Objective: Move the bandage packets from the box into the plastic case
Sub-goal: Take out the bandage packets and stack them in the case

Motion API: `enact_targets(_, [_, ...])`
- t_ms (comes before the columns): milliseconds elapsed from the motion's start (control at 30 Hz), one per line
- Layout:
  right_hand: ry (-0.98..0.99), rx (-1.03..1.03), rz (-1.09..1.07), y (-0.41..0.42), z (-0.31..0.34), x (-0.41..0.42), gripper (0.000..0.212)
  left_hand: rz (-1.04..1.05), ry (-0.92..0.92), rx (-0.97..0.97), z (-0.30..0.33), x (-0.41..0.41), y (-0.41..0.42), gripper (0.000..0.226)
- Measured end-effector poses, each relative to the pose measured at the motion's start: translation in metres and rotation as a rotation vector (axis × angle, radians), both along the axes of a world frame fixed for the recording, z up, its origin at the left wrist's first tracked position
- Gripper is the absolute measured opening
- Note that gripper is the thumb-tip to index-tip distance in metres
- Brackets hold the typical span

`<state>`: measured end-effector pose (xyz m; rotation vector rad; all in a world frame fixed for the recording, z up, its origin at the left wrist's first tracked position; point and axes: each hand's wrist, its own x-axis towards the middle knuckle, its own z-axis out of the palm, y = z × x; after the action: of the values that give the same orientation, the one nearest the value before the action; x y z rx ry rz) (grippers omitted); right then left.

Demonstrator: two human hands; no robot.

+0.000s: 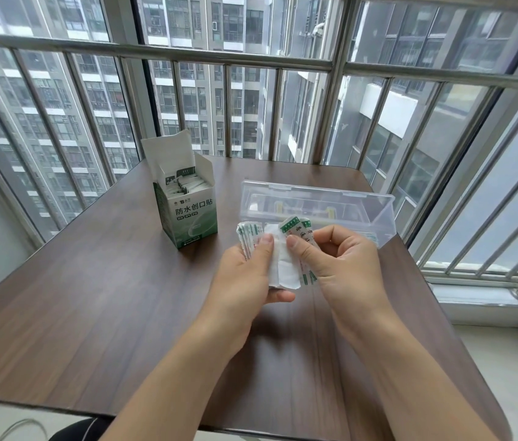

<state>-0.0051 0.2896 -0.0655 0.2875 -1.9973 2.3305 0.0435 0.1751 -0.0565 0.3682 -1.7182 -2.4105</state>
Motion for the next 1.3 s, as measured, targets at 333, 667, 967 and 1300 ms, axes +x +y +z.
enact_targets(333, [0.060, 0.118, -0.104, -0.006, 0.001, 0.003, 0.022, 0.107, 0.061, -0.155, -0.008, -0.008, 0.010, 0.028])
enact_targets(667, [-0.296, -0.288, 0.288, 0.003, 0.018, 0.002, 0.011, -0.096, 0.024, 0.384, 0.001, -0.006, 0.000, 0.021])
enact_targets(967, [-0.297, 0.137, 0.114, -0.015, 0.023, 0.004, 0.034, 0.018, -0.045, 0.075, -0.006, -0.012, 0.013, 0.035])
enact_targets(1300, [0.114, 0.582, -0.149, -0.024, 0.015, 0.006, 0.032, 0.068, -0.056, -0.027, -0.009, -0.011, 0.025, 0.035])
